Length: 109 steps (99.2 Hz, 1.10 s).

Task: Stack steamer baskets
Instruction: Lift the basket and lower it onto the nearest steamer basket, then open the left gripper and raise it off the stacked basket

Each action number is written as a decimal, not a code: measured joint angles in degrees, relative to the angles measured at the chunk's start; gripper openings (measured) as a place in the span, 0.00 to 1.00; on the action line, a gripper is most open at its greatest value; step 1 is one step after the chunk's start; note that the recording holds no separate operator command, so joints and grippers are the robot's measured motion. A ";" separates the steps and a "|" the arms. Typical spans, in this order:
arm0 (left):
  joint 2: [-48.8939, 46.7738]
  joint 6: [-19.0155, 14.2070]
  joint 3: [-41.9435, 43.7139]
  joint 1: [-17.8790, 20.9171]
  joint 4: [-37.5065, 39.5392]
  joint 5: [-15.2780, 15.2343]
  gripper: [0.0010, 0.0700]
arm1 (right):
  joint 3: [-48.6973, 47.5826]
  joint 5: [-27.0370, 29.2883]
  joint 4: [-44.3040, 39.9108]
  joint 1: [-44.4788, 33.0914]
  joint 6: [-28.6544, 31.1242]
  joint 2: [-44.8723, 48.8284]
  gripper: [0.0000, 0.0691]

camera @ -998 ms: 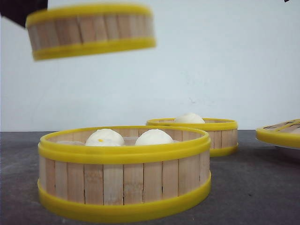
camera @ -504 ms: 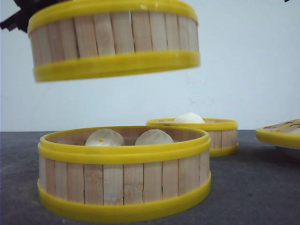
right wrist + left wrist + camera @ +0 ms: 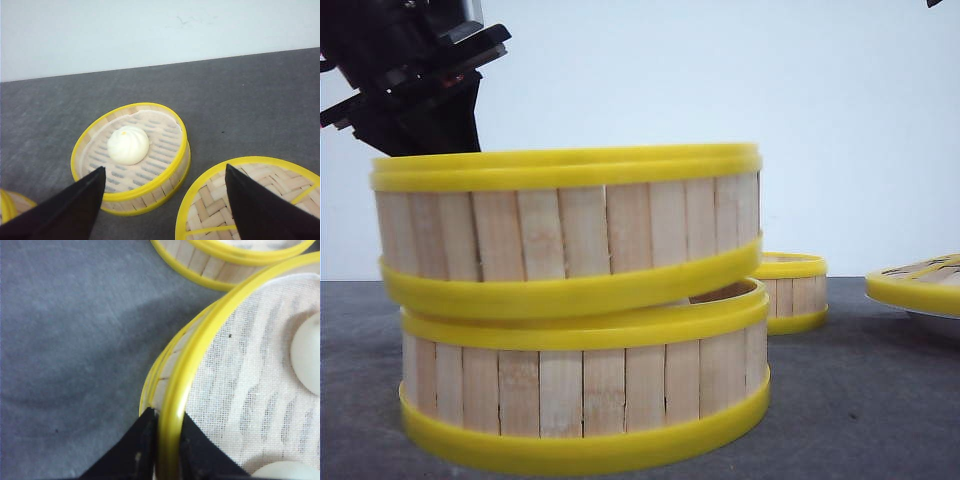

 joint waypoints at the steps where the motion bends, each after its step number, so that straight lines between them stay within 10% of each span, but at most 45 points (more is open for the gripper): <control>1: 0.00 0.00 0.00 0.00 0.20 0.00 0.03 | 0.00 0.00 0.00 0.00 0.00 0.00 0.68; 109: 6.88 -0.61 0.00 -0.04 3.80 0.11 0.03 | 0.00 -0.02 -1.16 0.00 0.00 0.00 0.68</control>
